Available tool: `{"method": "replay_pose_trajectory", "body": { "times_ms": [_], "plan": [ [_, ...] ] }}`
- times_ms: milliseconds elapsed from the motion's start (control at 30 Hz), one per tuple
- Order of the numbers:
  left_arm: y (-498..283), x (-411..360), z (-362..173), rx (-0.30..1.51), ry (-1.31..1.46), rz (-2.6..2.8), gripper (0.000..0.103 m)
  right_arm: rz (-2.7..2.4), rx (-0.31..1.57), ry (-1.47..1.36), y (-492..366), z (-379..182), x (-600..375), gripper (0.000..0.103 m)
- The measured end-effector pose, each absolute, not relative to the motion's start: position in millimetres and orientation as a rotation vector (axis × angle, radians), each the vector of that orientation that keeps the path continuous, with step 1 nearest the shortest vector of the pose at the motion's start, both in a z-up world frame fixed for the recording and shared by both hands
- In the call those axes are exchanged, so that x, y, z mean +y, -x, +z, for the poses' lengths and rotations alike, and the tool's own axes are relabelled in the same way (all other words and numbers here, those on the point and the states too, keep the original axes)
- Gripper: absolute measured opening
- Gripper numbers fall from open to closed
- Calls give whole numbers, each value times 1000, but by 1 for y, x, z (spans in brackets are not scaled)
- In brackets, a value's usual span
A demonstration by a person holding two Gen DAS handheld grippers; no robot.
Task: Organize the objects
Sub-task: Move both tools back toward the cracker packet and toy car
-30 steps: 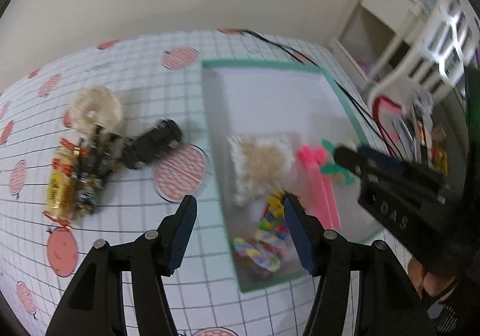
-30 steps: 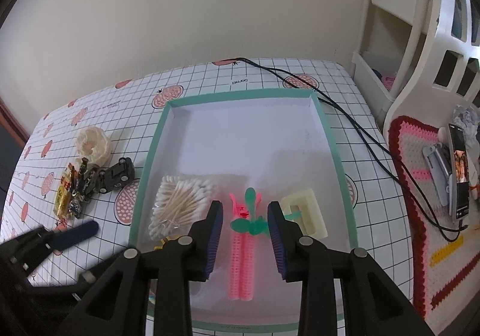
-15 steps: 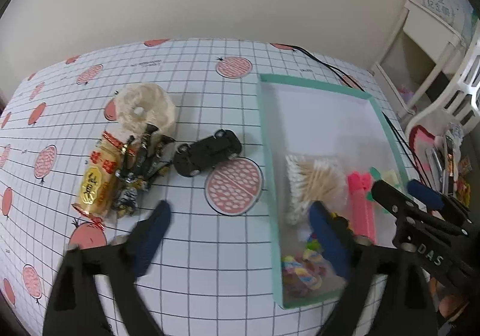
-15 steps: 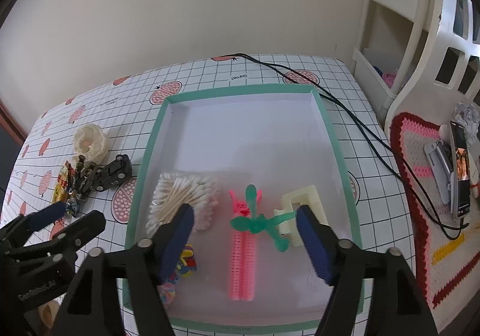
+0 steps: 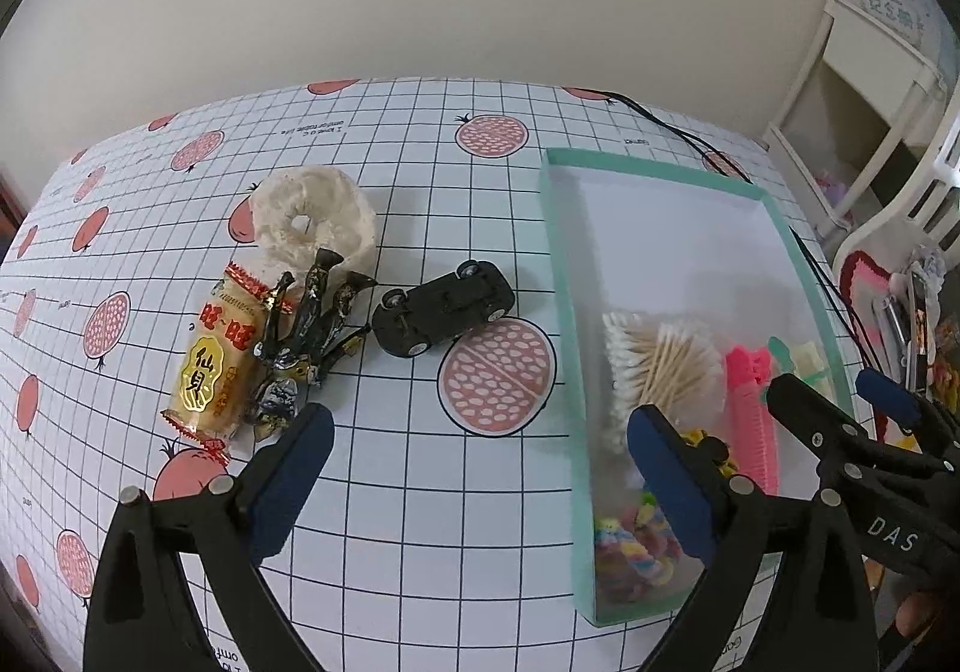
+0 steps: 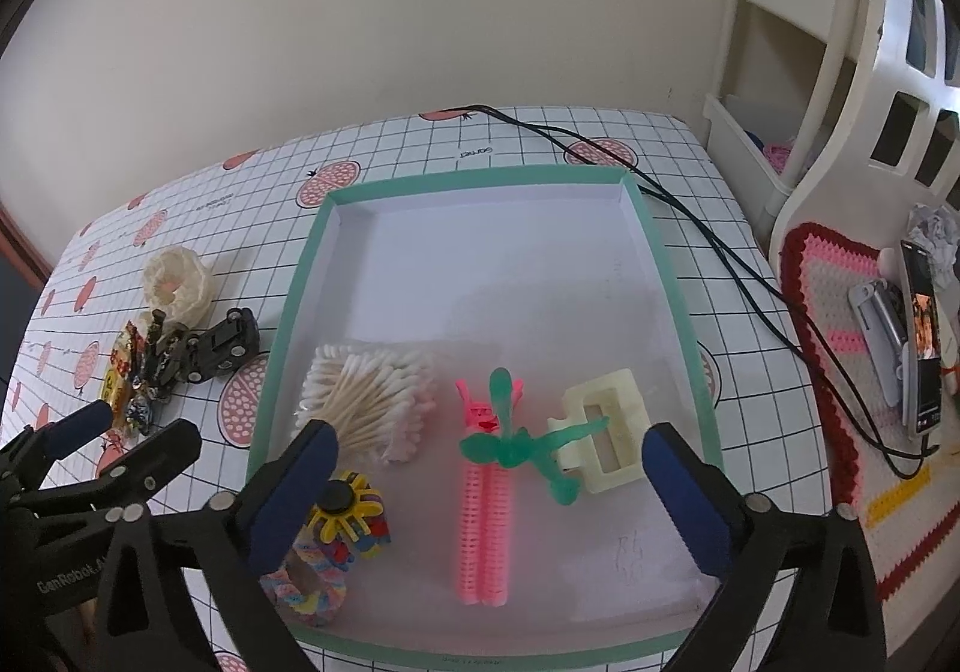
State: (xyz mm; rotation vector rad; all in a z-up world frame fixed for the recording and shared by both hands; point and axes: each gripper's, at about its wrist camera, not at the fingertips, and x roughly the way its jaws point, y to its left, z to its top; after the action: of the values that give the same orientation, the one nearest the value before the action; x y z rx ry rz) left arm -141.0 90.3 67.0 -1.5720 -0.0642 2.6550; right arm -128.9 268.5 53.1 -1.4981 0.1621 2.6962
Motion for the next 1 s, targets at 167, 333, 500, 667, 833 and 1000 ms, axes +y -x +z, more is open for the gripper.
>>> {"method": "replay_pose_trajectory", "body": {
  "times_ms": [167,333,500,667,833,1000],
  "plan": [
    [141,87,65,-71,1589,2659,99,2690,155,1494,130,52,269,103],
    [142,85,65,-76,1585,2657,99,2691,160,1492,129,52,269,103],
    [144,81,65,-89,1581,2651,99,2692,162,1493,130,52,265,103],
    [145,58,74,-183,1545,2705,99,2782,223,1419,128,63,257,103],
    [144,22,81,-279,1539,2795,99,2886,222,1329,127,76,235,103],
    [138,-22,79,-416,1583,2876,99,2955,171,1320,131,81,203,103]
  ]
}}
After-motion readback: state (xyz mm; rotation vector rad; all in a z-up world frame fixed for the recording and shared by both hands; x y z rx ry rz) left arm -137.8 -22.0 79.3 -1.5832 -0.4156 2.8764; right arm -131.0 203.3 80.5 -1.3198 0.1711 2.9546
